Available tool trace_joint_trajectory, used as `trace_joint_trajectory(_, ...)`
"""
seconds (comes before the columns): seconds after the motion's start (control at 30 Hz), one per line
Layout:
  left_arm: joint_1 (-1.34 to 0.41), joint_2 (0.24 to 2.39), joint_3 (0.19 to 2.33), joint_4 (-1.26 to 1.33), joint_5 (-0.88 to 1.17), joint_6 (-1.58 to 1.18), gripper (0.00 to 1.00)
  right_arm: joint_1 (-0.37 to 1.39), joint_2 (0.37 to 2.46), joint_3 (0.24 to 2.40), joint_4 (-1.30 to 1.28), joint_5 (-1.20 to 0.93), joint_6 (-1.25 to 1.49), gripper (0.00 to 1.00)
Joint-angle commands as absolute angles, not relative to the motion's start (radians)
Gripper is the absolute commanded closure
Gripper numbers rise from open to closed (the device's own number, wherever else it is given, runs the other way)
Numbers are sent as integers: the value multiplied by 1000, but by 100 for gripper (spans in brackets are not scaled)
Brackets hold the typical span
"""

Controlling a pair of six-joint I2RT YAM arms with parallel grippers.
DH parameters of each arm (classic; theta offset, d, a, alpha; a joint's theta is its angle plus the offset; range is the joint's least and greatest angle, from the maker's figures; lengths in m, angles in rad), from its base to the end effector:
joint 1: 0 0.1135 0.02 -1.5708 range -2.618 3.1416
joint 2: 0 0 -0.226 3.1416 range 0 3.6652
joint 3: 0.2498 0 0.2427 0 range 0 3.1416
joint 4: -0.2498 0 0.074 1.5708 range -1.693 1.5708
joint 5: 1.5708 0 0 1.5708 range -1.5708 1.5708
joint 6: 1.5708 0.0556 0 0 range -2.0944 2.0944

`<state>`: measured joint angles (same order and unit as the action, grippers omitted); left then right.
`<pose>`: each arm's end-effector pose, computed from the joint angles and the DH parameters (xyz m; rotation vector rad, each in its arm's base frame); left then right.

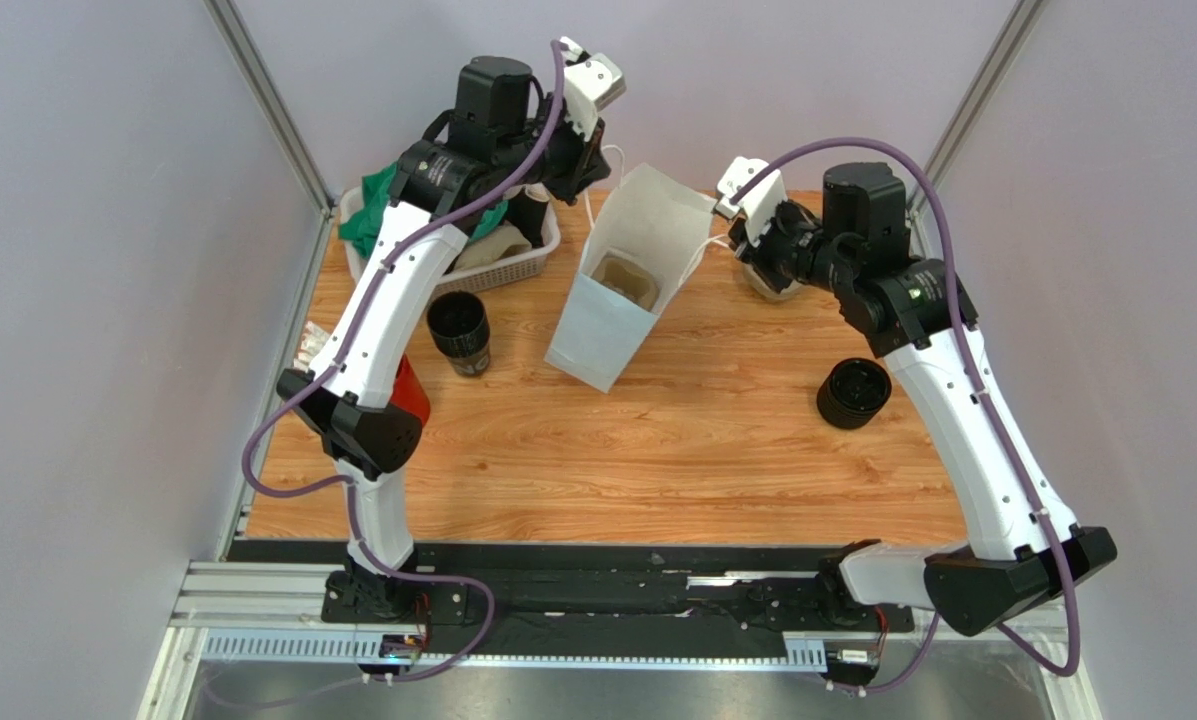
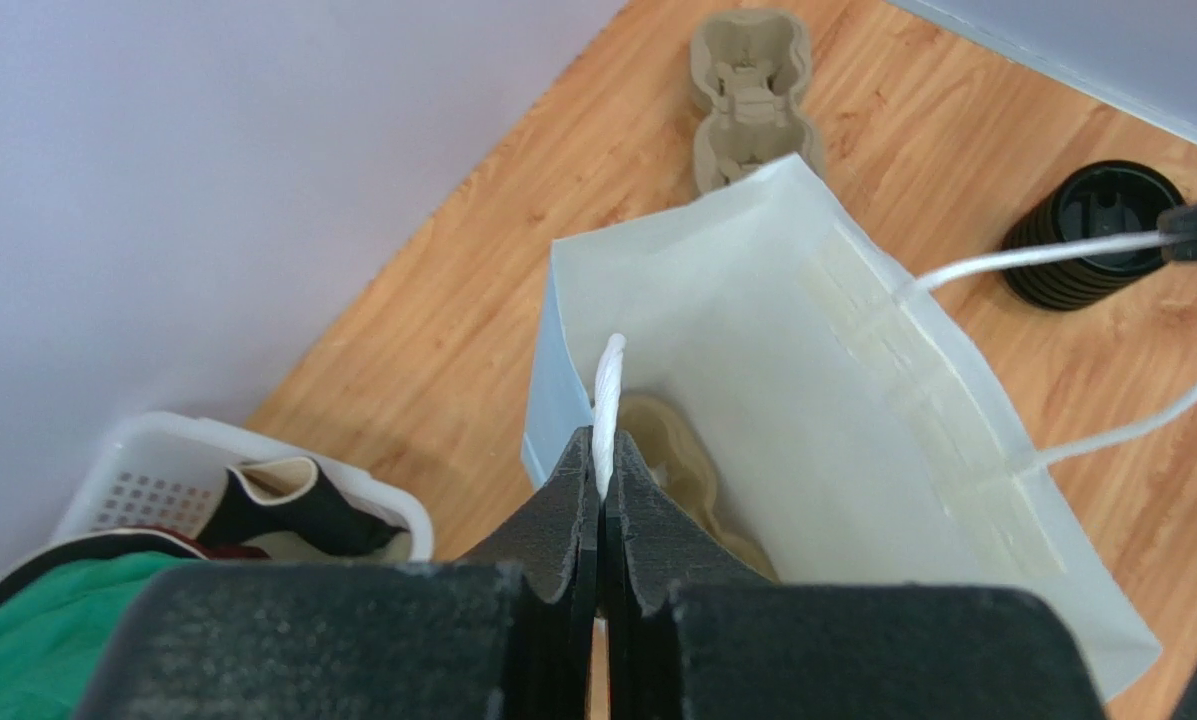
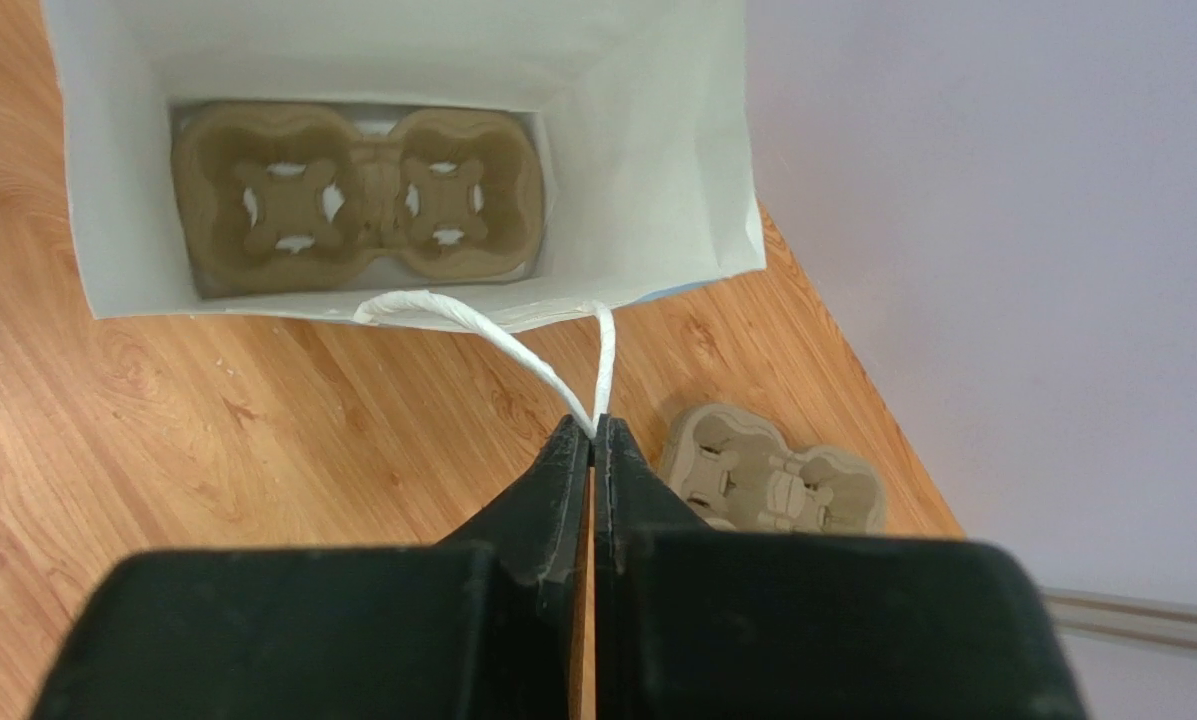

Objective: Pack the takeout coffee

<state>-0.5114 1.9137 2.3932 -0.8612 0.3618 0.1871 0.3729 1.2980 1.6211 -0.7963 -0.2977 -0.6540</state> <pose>0.3339 -0.2099 0.4411 0.8957 1.7533 -0.5660 0.2513 0.1158 0.4048 -1.1509 1.6648 0.1266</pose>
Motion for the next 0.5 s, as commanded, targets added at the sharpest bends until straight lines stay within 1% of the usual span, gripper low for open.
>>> trace_joint_trajectory(0.0,-526,1944,2413,-833,327,256,100,403,1240,1528,-846,-362,-684,100)
trace_joint_trajectory(0.1,-541,1924,2330,-827,348,282,100,426,1209,1404,-906,-420,-733,100)
trace_joint_trajectory(0.2,-563,1884,2231,-807,356,322,100,483,1177,1272,-955,-413,-781,100)
trace_joint_trajectory(0.47,-618,1746,2028,-798,422,416,100,589,1115,1129,-1026,-445,-792,100)
